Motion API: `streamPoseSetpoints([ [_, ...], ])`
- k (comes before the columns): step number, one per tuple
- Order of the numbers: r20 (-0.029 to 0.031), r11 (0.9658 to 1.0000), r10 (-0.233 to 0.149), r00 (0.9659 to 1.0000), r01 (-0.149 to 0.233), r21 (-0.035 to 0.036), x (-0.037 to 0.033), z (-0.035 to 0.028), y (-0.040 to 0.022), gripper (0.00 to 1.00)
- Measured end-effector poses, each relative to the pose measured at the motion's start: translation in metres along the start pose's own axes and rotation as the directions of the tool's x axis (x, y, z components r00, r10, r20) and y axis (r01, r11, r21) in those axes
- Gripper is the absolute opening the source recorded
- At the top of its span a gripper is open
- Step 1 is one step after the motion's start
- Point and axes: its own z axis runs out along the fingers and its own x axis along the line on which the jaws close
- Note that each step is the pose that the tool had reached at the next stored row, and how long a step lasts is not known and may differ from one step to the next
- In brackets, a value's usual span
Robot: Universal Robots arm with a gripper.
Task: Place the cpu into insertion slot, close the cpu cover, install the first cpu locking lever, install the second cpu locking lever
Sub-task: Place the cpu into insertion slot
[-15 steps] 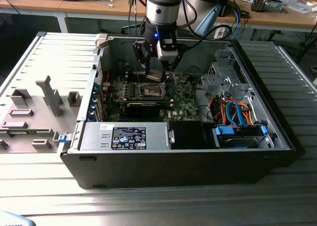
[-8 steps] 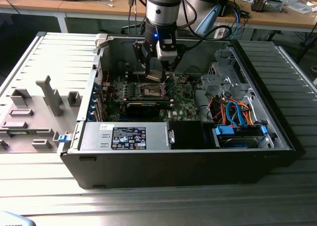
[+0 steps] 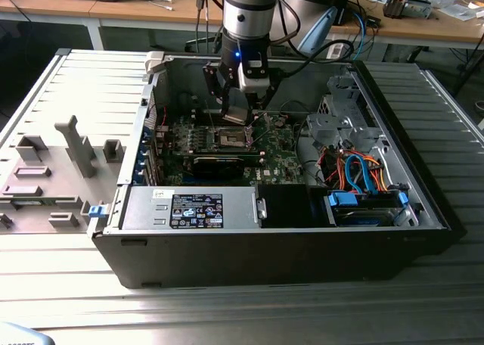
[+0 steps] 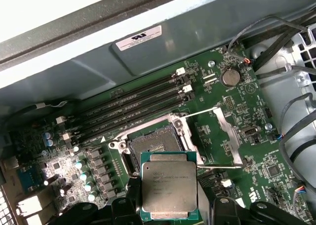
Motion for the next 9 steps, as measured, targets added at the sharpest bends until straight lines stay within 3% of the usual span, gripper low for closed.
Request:
streamPoseSetpoints([
  [9, -0.0001, 0.9999, 0.015, 0.9999, -0.015, -0.0003, 0.0000, 0.0007, 0.0000, 0.55],
])
